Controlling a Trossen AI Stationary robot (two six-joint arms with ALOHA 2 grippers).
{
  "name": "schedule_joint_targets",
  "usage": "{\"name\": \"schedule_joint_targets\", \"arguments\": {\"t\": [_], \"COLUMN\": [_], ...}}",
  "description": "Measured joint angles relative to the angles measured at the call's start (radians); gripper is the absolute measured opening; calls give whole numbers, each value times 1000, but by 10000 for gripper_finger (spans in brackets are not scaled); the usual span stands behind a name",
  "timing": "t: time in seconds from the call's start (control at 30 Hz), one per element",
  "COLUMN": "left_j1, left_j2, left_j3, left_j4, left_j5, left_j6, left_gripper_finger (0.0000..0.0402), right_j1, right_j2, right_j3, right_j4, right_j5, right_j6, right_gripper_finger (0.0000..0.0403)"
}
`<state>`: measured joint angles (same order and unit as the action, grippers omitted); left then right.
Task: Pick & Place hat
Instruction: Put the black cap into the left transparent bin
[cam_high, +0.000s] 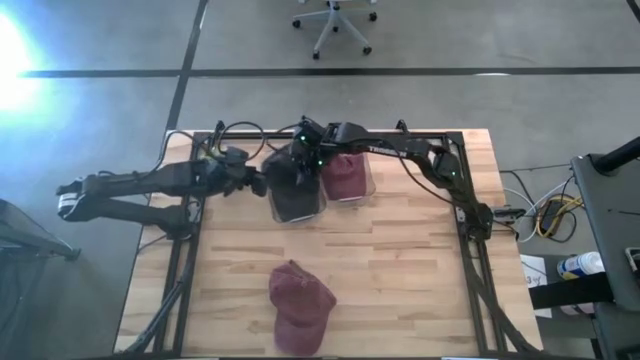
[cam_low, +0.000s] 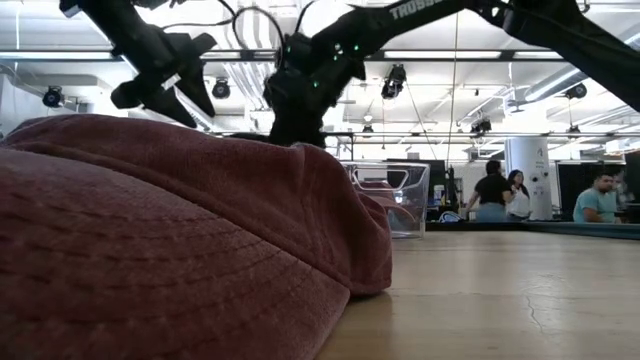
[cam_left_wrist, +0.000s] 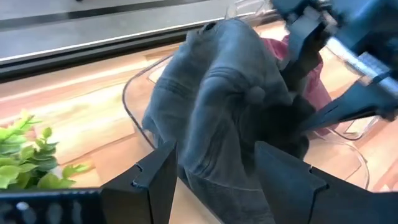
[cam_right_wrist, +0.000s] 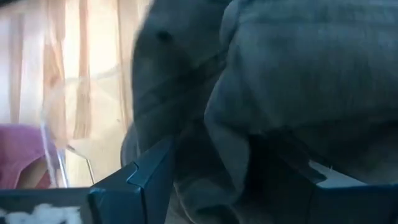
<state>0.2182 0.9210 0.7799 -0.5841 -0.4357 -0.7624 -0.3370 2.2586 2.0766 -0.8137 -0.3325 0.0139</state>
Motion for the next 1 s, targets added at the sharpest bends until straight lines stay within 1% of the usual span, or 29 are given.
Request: {"name": "schedule_joint_targets", "arguments": {"t": [0.23,0.3,0.4,0.6,0.67,0.73,0.77,0.87,0.9,1.0], "left_j1": [0,0,-1,-6,-6,-6,-6,-6,-6,-6], "left_j2": [20,22,25,25,31,40,46,66,74,91], "left_j3": [0,0,0,-1,-1,-2,-3,-21,-31,-67], "left_j4": [22,45,64,60,61,61,61,63,72,140], "left_j5": [16,43,70,77,77,77,79,90,100,151], "left_j6": [-8,-17,-17,-30,-31,-32,-31,-43,-51,-79], "left_gripper_finger": [206,206,206,206,206,206,206,206,206,206], "right_j1": [17,19,23,36,33,31,32,34,34,38], "right_j2": [28,41,56,79,84,92,96,115,120,119], "right_j3": [-25,-26,-26,-27,-28,-28,-28,-25,-25,-24], "right_j4": [8,22,49,69,65,65,64,79,81,82], "right_j5": [-23,-70,-178,-205,-249,-332,-356,-387,-405,-408], "right_j6": [-5,-20,-40,-49,-46,-15,19,116,129,137], "right_gripper_finger": [172,162,146,125,121,117,114,105,102,99]}}
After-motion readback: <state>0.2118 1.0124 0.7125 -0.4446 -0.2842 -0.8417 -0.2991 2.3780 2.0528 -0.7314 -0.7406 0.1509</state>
